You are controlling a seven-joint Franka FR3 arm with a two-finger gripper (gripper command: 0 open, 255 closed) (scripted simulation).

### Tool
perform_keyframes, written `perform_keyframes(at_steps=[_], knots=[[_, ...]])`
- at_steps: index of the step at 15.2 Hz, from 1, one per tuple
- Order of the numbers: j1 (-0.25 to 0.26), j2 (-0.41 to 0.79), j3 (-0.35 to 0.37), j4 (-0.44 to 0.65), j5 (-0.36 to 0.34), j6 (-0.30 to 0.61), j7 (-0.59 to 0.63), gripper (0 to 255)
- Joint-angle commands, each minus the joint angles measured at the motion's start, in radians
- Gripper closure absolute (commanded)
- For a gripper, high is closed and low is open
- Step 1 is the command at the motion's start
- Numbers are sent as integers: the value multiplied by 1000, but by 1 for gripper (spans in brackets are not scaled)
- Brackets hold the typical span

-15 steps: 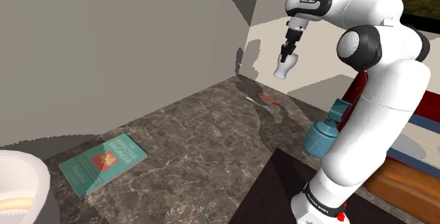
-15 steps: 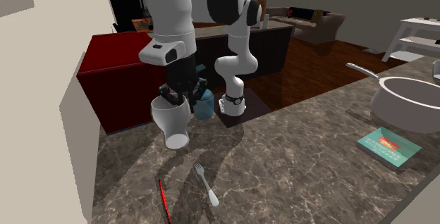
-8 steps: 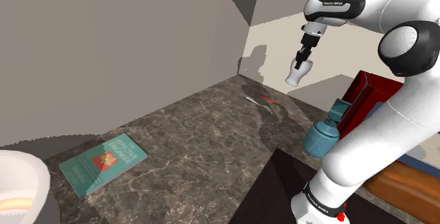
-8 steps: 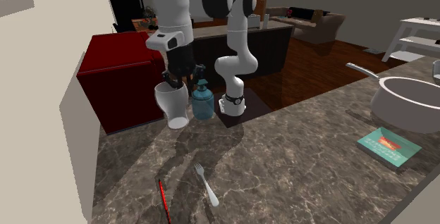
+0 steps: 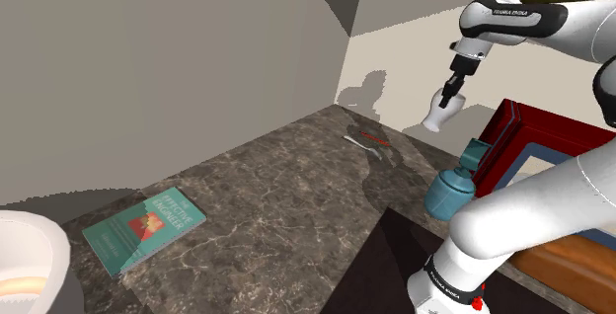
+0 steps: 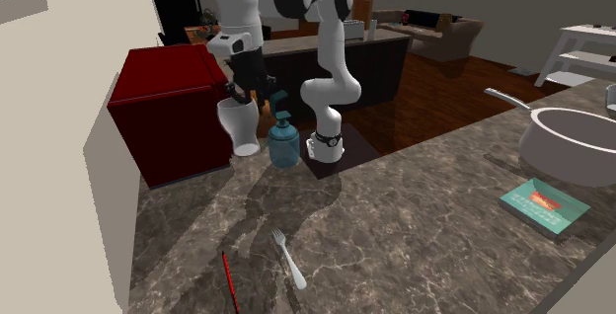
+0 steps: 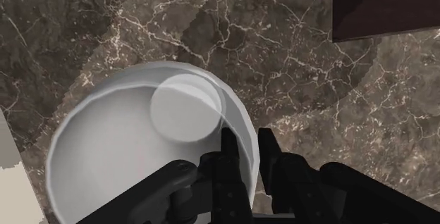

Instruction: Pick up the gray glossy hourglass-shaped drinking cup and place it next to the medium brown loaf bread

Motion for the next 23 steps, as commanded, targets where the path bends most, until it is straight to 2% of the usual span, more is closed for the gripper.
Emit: perform_keyframes(at_steps=[1, 10, 19, 23], knots=[[-24, -82, 6, -65, -34, -11, -3, 255], [-141, -348, -19, -212, -156, -110, -94, 255], [-272, -551, -75, -265, -277, -235, -249, 255], [-291, -565, -87, -326, -289, -189, -251, 255]])
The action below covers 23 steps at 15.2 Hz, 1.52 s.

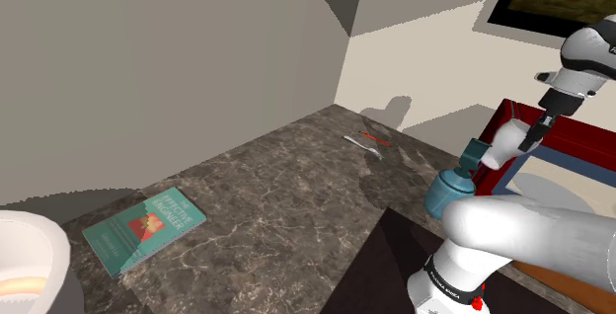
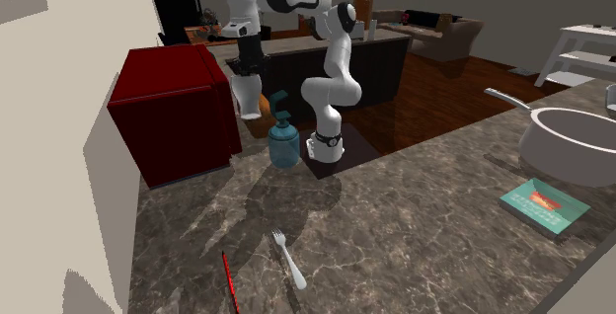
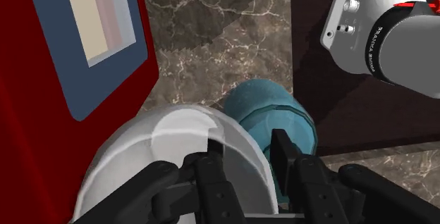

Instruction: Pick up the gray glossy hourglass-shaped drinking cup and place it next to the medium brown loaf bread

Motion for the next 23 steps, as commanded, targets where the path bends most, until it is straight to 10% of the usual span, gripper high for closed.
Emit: perform_keyframes(at_steps=[1, 23], knots=[[-13, -5, -12, -29, -34, 26, -2, 255], [-116, -11, -114, -321, -123, 303, -21, 255]])
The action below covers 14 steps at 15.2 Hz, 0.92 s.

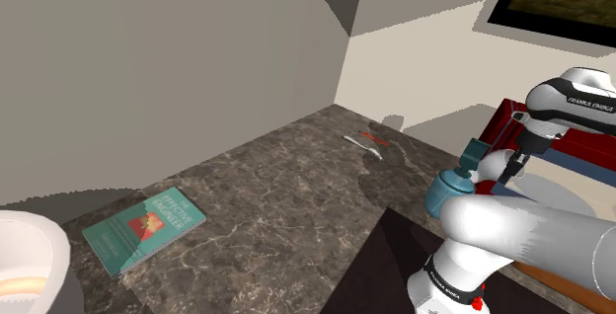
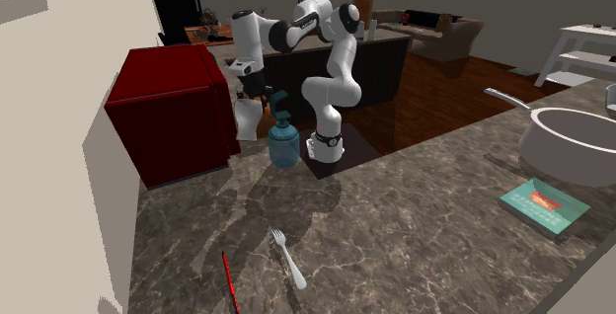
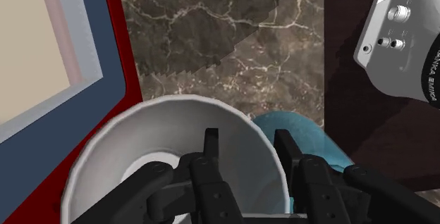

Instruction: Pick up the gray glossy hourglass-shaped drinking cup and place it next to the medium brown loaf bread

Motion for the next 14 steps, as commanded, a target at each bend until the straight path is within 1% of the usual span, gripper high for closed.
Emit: perform_keyframes(at_steps=[1, 14], knots=[[-3, 9, -22, -28, -20, 37, 3, 255], [-19, 62, -134, -152, -115, 214, 14, 255]])
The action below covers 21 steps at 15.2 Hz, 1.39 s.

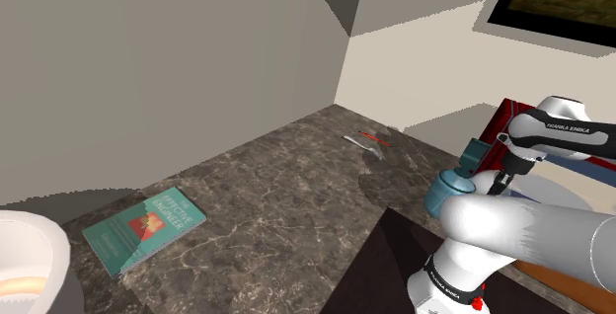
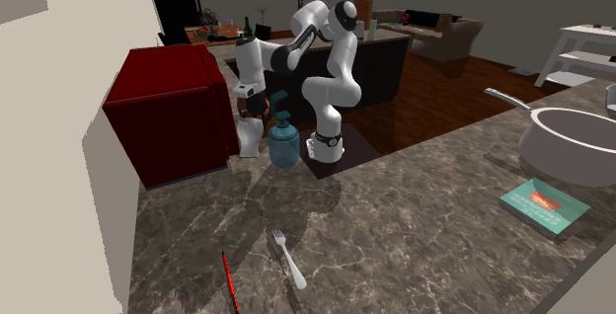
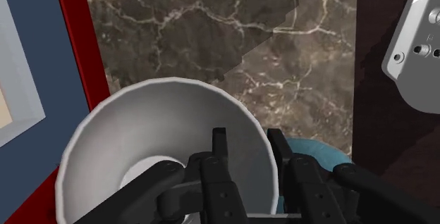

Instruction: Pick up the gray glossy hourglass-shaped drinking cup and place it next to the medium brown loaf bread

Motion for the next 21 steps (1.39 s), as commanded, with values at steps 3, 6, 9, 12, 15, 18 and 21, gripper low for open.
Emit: perform_keyframes(at_steps=[3, 6, 9, 12, 15, 18, 21], knots=[[-1, 4, -8, -7, -8, 15, 1, 255], [-1, 5, -8, -7, -8, 15, 1, 255], [-2, 4, -8, -7, -8, 15, 0, 0], [-1, 5, -8, -7, -8, 16, 1, 0], [4, -22, 39, 41, 32, -58, -6, 0], [10, -36, 76, 87, 65, -119, -11, 0], [10, -36, 76, 87, 65, -119, -11, 0]])
